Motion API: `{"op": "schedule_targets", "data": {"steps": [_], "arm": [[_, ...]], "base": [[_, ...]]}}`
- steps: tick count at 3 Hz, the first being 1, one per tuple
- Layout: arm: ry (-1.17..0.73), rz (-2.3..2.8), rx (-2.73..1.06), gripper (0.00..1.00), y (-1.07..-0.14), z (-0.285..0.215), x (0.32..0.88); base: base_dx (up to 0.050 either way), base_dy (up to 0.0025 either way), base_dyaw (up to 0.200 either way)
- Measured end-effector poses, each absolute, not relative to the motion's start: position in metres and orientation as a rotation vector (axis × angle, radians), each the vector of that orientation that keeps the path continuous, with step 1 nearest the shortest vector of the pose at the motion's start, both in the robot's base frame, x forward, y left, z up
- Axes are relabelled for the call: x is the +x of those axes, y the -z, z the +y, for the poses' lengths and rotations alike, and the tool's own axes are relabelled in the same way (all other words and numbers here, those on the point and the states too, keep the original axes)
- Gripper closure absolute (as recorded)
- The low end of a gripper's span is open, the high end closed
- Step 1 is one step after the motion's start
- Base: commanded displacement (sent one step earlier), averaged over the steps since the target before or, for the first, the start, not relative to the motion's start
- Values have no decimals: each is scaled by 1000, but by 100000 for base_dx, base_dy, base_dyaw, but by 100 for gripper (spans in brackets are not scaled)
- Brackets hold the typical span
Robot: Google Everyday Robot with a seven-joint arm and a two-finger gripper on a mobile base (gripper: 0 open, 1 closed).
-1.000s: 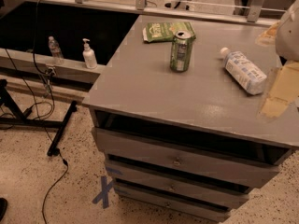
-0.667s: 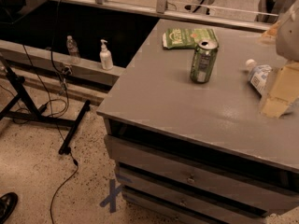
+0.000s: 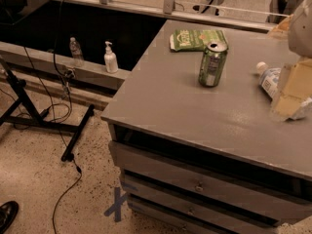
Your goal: Pick green can
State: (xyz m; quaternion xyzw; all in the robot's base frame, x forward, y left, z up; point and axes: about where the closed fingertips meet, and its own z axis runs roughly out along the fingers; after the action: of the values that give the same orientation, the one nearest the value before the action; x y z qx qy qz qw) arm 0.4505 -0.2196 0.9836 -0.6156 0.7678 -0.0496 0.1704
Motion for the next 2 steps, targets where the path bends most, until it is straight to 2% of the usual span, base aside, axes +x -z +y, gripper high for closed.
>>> {"op": "schedule_targets", "data": {"steps": [2], "arm": [[145,2030,-1648,0,-969,-219,524]], "base": [[0,0,0]]}}
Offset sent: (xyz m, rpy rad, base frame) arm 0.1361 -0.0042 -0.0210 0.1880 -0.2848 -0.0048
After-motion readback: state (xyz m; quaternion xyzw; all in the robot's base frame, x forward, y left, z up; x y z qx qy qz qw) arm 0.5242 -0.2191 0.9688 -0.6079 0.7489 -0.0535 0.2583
